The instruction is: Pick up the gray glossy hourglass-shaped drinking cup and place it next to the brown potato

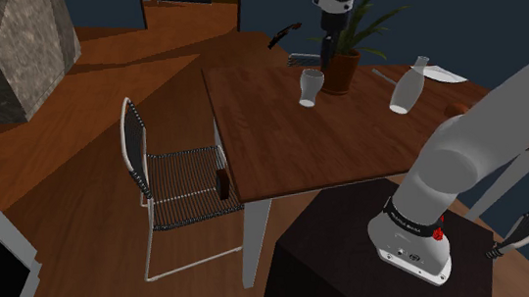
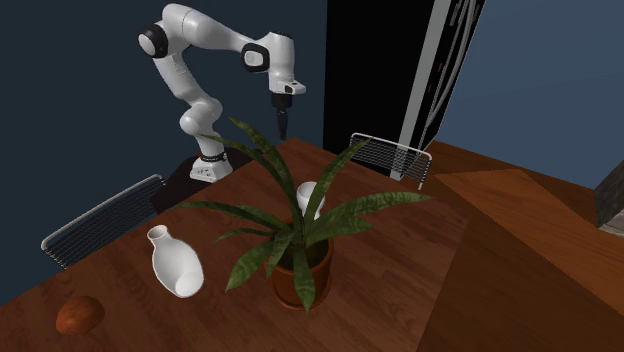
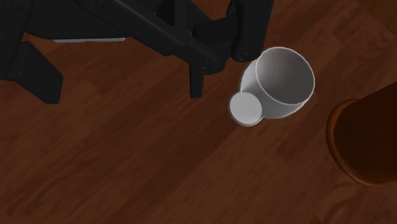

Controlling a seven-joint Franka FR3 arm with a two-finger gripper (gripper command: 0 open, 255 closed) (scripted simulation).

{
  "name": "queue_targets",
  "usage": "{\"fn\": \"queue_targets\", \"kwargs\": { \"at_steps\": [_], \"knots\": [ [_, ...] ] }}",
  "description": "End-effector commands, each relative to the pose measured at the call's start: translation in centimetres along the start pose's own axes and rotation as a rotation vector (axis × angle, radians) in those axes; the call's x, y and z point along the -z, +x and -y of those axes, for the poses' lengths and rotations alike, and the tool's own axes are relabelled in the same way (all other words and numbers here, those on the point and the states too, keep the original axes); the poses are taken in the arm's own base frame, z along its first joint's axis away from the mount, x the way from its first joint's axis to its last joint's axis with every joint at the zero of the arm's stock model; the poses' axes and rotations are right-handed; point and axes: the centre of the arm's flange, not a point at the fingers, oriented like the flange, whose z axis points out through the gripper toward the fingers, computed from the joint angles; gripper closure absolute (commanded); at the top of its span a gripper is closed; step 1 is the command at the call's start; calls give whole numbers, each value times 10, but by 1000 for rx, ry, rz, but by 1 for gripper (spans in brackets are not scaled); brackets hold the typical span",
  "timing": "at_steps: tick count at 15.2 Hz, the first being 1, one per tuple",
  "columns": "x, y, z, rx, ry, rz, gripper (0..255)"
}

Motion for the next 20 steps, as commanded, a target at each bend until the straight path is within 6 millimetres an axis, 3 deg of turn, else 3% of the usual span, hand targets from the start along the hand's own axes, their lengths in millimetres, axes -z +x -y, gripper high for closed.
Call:
{"fn": "queue_targets", "kwargs": {
  "at_steps": [1,20],
  "knots": [
    [-14,10,-22,6,-1,2,0],
    [-134,101,-225,54,-1,24,0]
  ]
}}
